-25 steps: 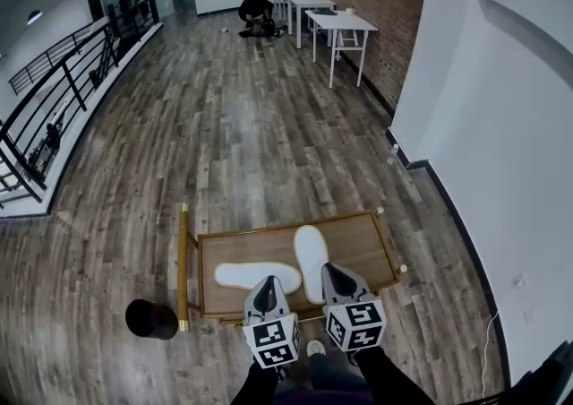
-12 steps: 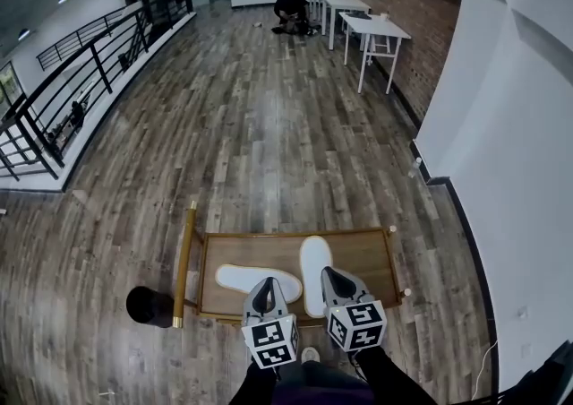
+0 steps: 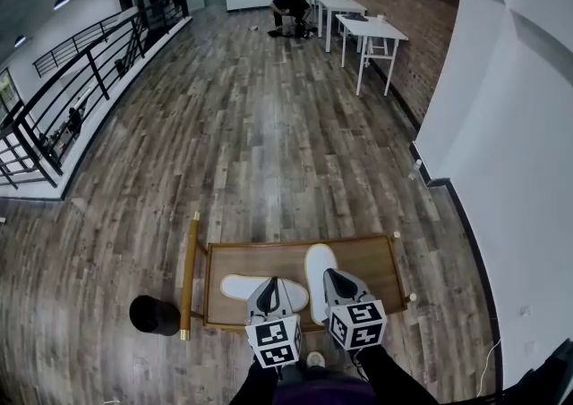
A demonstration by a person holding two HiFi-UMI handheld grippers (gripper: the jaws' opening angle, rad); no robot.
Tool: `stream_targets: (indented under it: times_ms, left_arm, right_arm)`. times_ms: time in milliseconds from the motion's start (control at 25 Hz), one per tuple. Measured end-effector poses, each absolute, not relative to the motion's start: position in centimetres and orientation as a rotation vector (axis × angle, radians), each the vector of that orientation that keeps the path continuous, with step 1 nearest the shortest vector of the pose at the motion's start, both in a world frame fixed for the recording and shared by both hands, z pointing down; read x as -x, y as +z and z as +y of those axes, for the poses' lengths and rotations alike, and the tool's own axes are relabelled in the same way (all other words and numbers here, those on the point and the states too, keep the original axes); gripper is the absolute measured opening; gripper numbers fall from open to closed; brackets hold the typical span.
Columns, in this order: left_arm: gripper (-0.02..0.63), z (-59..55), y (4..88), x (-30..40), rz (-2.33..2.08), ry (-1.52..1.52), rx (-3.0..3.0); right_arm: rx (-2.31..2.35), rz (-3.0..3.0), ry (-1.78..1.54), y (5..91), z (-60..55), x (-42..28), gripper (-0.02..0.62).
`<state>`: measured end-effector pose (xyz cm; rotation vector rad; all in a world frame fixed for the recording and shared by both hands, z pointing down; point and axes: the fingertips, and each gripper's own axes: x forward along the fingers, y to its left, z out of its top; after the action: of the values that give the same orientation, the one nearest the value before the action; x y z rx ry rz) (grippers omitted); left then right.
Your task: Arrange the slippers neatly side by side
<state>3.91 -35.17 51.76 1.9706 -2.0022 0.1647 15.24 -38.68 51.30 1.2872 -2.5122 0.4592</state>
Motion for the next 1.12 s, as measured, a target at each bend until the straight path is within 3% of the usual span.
stream_targets:
  times_ms: [840,1120]
  left_arm:
    - [0.000,-35.5,55.8,-0.3,-1.940,0.208,-1.917]
    - [0.000,-36.3,58.9,-0.9,-1.769,0.460,-2.167]
  right_arm:
    - [-1.139,-2.421,0.673,57.3,-40.6,-11.7,-0.002]
    - [-1.228,-2.371,0.648,57.6,-41.8,-13.6,-0.002]
